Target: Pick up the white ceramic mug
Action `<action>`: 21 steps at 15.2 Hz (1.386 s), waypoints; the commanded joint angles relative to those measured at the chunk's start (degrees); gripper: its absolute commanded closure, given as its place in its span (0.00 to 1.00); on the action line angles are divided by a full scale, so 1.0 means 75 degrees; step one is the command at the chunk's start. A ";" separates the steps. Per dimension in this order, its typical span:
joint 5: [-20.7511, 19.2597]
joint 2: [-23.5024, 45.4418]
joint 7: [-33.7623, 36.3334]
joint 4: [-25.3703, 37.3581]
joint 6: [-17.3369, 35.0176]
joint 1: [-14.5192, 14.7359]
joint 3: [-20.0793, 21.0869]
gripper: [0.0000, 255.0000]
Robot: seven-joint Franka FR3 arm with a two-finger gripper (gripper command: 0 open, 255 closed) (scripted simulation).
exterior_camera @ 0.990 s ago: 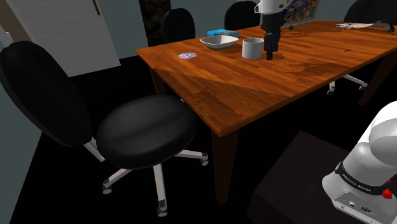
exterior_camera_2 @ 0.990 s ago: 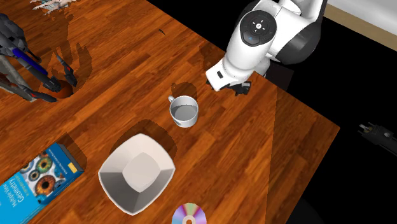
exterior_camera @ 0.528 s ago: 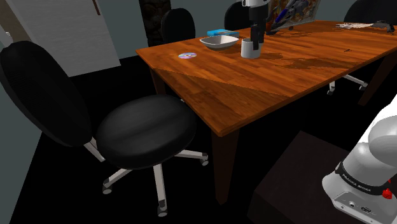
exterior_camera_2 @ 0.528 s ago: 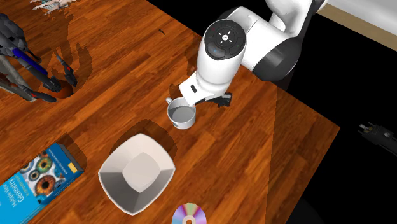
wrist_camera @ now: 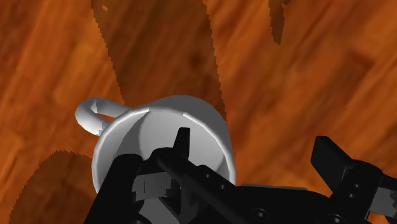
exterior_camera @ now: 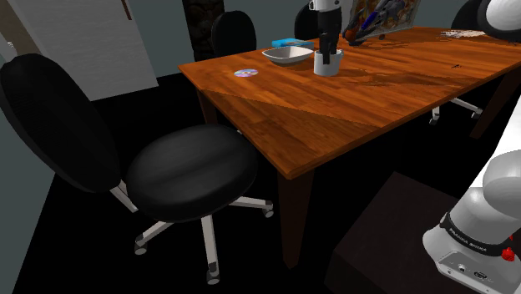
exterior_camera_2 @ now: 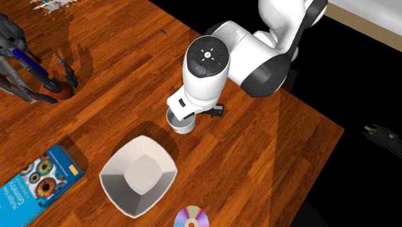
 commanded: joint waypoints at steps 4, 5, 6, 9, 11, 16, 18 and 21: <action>-0.0007 -0.0091 0.0051 -0.0486 0.0398 0.0006 0.0004 0.00; -0.0007 -0.0090 0.0051 -0.0486 0.0398 0.0006 0.0004 0.00; -0.0007 -0.0089 0.0051 -0.0487 0.0401 0.0006 0.0005 1.00; -0.0007 -0.0091 0.0051 -0.0491 0.0403 0.0006 0.0004 1.00; -0.0007 -0.0086 0.0044 -0.0481 0.0398 0.0002 0.0002 1.00; -0.0005 -0.0062 0.0036 -0.0344 0.0285 0.0006 0.0002 1.00; 0.0001 0.0002 0.0008 -0.0049 0.0056 0.0003 0.0000 1.00; 0.0010 0.0119 -0.0039 0.0426 -0.0299 -0.0003 -0.0004 1.00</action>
